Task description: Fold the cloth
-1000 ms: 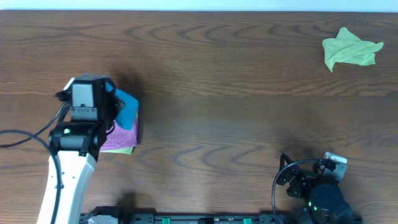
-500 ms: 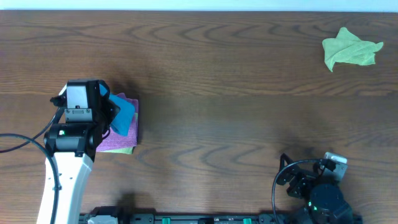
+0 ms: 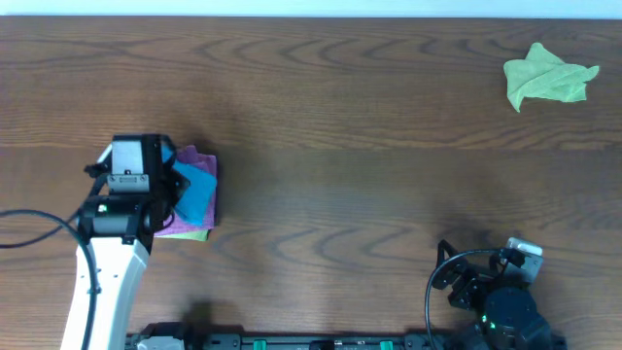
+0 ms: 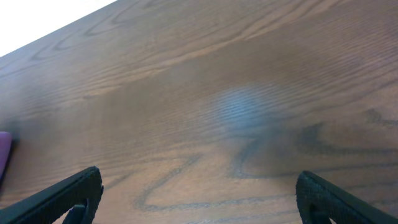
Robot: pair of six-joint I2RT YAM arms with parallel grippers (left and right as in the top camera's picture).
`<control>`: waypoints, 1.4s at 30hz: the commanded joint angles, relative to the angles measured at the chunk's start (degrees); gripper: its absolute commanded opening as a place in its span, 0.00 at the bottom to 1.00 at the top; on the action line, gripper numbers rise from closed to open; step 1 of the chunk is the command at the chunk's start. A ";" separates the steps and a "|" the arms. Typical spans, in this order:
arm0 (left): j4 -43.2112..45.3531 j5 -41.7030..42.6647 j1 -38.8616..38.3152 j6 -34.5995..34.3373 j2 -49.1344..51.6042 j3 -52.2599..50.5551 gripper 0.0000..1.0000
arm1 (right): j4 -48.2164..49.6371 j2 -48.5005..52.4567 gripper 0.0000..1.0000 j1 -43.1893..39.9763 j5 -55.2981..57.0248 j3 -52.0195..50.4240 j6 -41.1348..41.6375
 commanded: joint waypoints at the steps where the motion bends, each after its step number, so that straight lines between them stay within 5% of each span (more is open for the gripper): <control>1: -0.11 -1.31 0.31 -2.40 0.35 -2.69 0.06 | -0.13 -0.55 0.99 -0.46 0.81 -0.11 0.87; 18: -0.11 -2.32 3.52 -6.51 0.35 -10.32 0.07 | -0.13 -0.55 0.99 -0.46 0.79 -0.11 0.87; 24: -0.24 -0.35 4.13 -5.51 0.04 -10.19 0.43 | -0.13 -0.55 0.99 -0.46 0.81 -0.11 0.87; 32: -0.79 0.70 4.17 1.36 -3.78 -6.51 0.74 | -0.13 -0.55 0.99 -0.46 0.81 -0.11 0.85; 42: -3.82 -0.39 4.42 5.01 -5.79 -2.51 0.82 | -0.13 -0.55 0.99 -0.46 0.81 -0.11 0.85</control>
